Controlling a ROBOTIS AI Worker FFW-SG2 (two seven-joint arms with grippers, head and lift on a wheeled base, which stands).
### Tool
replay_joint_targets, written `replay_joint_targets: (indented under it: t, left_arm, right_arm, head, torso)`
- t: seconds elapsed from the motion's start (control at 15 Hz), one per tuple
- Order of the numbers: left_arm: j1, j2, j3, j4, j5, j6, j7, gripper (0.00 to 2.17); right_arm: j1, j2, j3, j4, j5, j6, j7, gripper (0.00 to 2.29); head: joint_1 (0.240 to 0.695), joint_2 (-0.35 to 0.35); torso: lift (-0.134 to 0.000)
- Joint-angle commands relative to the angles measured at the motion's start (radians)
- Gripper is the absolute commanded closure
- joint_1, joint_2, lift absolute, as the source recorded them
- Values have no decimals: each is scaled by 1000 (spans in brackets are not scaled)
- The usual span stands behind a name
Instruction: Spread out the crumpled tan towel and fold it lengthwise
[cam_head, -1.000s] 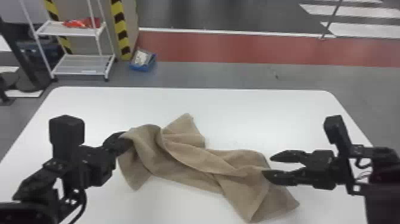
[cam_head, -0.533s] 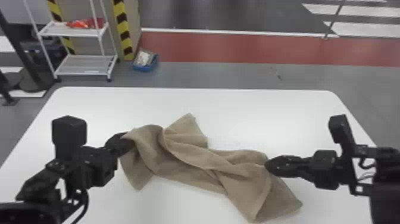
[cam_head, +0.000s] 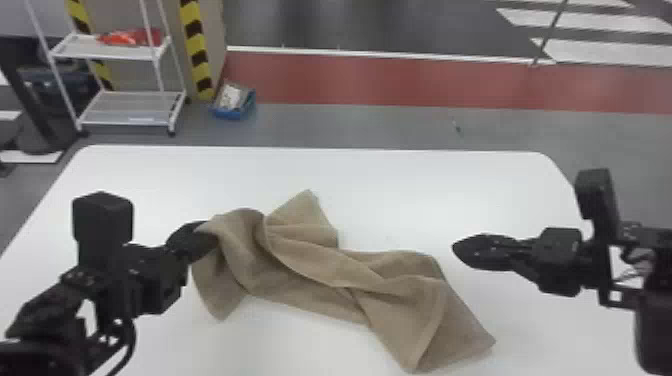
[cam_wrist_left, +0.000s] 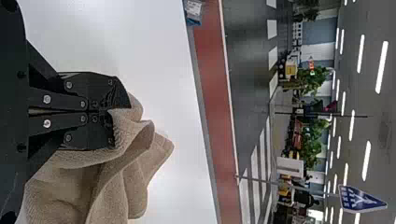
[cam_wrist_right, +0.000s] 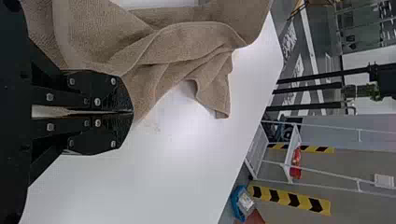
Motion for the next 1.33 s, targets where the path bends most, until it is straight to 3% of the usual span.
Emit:
replay_joint_targets:
  t: [0.0, 0.6, 0.8, 1.0, 1.07, 1.2, 1.27]
  left_arm:
    - [1, -7, 1, -2, 0, 0, -1, 2142]
    - [7, -7, 3, -3, -1, 0, -1, 2142]
    - [13, -7, 1, -3, -1, 0, -1, 2142]
    - [13, -7, 3, -5, -3, 0, -1, 2142]
    - [13, -7, 4, -5, -3, 0, -1, 2142]
    - [13, -7, 4, -5, -3, 0, -1, 2142]
    - [13, -7, 4, -5, -3, 0, -1, 2142]
  right_arm:
    - [-7, 2, 11, 1, -8, 75, 3, 140]
    - [-62, -1, 148, 119, 40, 157, 3, 316]
    - [-63, -3, 166, 129, 38, 167, 3, 751]
    - [-63, -4, 155, 129, 34, 170, 3, 1565]
    - [-62, -4, 148, 129, 24, 170, 3, 1690]
    - [-60, -9, 112, 123, -6, 170, 3, 1723]
    - [-62, -23, 106, 120, -20, 176, 3, 2044]
  head:
    - [695, -96]
    - [695, -58]
    - [695, -45]
    - [695, -38]
    - [695, -38]
    - [695, -40]
    - [695, -42]
  torso:
    - [-124]
    - [-124]
    - [-124]
    - [-124]
    - [-124]
    - [-124]
    - [-124]
